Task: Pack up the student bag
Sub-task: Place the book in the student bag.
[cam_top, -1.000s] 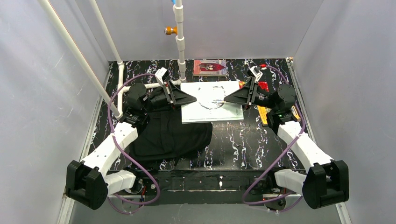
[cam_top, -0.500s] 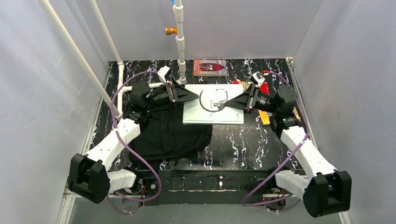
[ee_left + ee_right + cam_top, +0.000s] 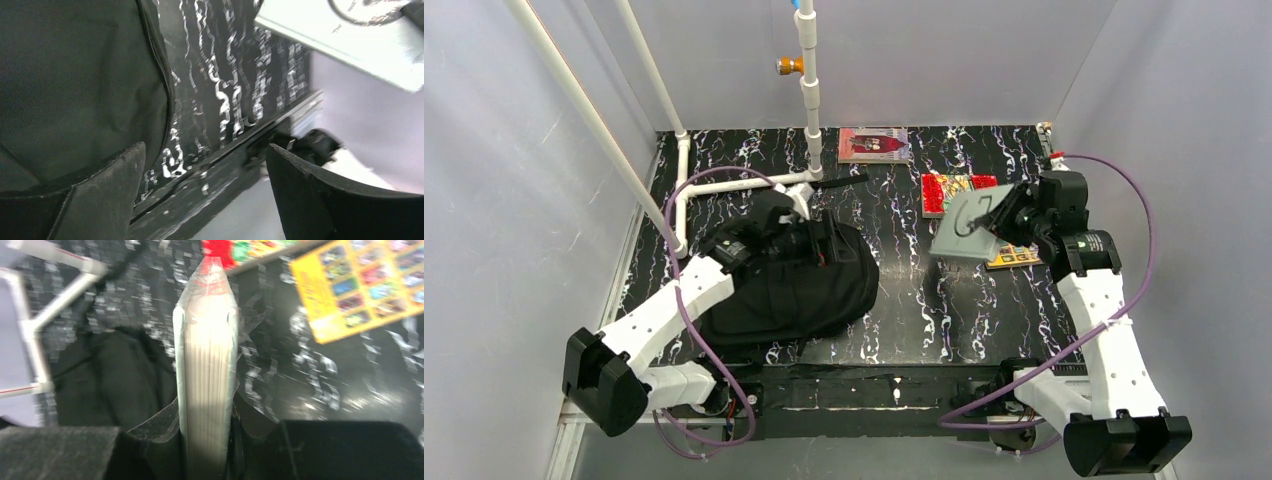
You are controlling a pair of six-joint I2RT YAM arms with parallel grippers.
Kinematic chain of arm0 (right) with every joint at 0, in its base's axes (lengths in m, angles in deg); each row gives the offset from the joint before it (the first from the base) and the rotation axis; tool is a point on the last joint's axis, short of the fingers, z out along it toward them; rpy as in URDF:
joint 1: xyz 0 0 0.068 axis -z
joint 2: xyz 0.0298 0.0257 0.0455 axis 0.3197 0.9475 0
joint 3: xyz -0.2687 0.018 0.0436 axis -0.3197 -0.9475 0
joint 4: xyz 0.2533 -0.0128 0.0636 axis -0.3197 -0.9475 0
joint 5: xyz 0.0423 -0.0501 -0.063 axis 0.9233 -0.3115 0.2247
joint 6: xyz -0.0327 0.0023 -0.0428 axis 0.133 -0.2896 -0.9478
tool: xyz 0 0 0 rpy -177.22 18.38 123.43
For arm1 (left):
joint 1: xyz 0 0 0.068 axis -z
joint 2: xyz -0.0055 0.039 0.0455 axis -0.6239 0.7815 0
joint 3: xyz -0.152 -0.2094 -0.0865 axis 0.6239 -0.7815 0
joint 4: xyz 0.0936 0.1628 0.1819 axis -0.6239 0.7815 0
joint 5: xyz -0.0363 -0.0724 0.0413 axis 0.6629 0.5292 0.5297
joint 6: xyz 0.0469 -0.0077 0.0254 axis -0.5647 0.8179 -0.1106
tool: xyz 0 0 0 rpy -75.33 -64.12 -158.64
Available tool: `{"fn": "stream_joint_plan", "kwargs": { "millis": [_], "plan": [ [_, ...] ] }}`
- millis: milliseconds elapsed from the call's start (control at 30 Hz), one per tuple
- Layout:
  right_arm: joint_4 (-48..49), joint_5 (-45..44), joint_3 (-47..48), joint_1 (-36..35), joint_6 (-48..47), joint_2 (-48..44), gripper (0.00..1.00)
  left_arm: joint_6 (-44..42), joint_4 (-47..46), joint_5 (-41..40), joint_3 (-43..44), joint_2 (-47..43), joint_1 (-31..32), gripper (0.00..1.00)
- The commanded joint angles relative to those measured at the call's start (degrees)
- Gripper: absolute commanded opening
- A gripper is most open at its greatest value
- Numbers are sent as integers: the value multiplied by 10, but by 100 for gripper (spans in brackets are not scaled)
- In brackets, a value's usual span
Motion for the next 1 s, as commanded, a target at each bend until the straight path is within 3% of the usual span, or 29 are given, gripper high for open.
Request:
{"fn": "stream_joint_plan", "kwargs": {
  "millis": [0,167,300,533,600,667,700,967],
  "plan": [
    [-75,-101,31,-5,-95,-37,1,-102,129,-166,60,50,92,83],
    [-54,-62,6,-5,-95,-59,1,-132,140,-179,124,177,124,68],
    [-61,-35,2,-5,-102,-63,1,-153,150,-187,166,266,133,70],
    [-50,-2,-17,-5,-100,-75,1,-154,144,-175,182,333,135,69],
    [-44,9,-25,-5,-100,-76,1,-155,144,-173,182,337,136,56],
    [-39,23,-31,-5,-99,-75,1,-157,144,-174,182,332,136,33],
    [-37,31,-34,-6,-99,-73,1,-161,144,-178,181,326,136,26],
    [-32,135,-47,-5,-115,-42,1,-197,89,-204,141,182,140,1]
  ]
}}
